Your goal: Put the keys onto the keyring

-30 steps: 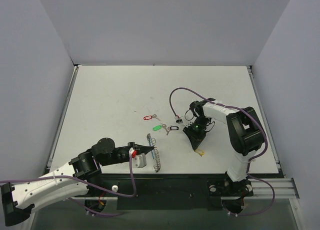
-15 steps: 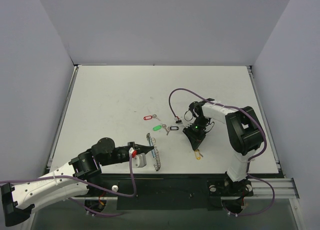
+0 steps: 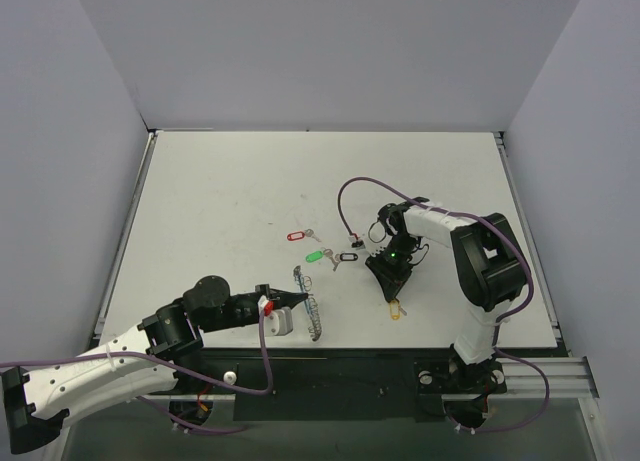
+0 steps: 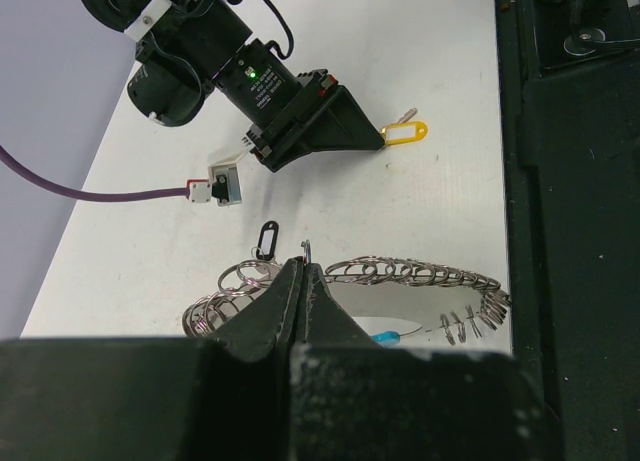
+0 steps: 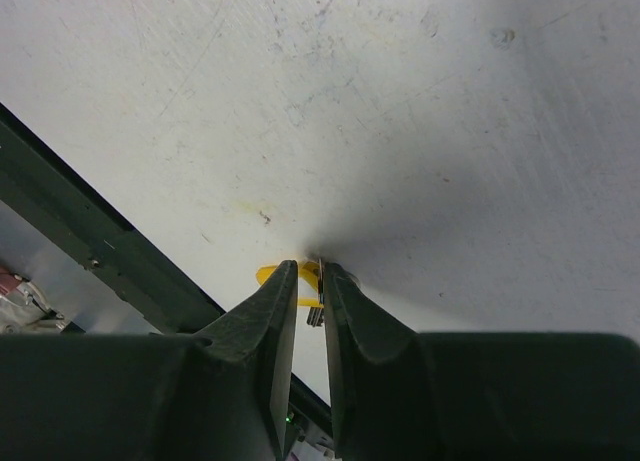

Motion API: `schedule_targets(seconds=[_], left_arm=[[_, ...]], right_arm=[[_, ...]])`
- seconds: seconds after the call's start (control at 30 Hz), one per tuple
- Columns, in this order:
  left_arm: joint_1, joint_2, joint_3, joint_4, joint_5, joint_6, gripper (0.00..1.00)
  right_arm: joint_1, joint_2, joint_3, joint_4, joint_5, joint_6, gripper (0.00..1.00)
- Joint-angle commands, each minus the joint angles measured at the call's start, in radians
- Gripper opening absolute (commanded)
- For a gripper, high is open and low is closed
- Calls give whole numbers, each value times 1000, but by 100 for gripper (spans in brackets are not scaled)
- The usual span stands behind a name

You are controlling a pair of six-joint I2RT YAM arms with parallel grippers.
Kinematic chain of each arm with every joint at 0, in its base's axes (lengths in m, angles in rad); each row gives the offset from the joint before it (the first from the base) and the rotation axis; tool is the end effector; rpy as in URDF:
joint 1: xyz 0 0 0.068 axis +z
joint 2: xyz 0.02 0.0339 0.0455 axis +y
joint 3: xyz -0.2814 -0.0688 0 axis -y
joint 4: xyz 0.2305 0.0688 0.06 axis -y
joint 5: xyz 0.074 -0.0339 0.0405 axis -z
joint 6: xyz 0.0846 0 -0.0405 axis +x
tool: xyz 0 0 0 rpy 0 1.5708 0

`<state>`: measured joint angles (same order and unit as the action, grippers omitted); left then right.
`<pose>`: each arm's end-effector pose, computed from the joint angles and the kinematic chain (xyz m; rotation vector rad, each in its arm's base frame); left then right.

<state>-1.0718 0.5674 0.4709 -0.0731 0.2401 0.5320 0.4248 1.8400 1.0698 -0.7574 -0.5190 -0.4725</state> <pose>0.0646 -0.1605 0.2759 1.3932 1.0982 -0.6020 0.2637 0.1654 0.1200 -1.3100 2.6818 0.7906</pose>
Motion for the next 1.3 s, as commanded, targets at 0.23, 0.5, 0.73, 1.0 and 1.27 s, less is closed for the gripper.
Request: schedule_targets(seconds=[0.23, 0.5, 0.73, 1.0, 1.27], left_arm=[[6, -3, 21, 42, 16, -7, 0], [6, -3, 21, 42, 16, -9, 0], [7, 0, 21, 42, 18, -9, 0], [9, -1, 23, 44, 19, -9, 0], [9, -4, 23, 44, 19, -9, 0]], right_arm=[[-14, -54, 21, -62, 30, -9, 14], [-15, -61, 21, -65, 31, -12, 13], [-15, -58, 21, -76, 31, -20, 12], [-12, -47, 19, -77, 36, -18, 12], [-9, -36, 21, -77, 42, -17, 12]])
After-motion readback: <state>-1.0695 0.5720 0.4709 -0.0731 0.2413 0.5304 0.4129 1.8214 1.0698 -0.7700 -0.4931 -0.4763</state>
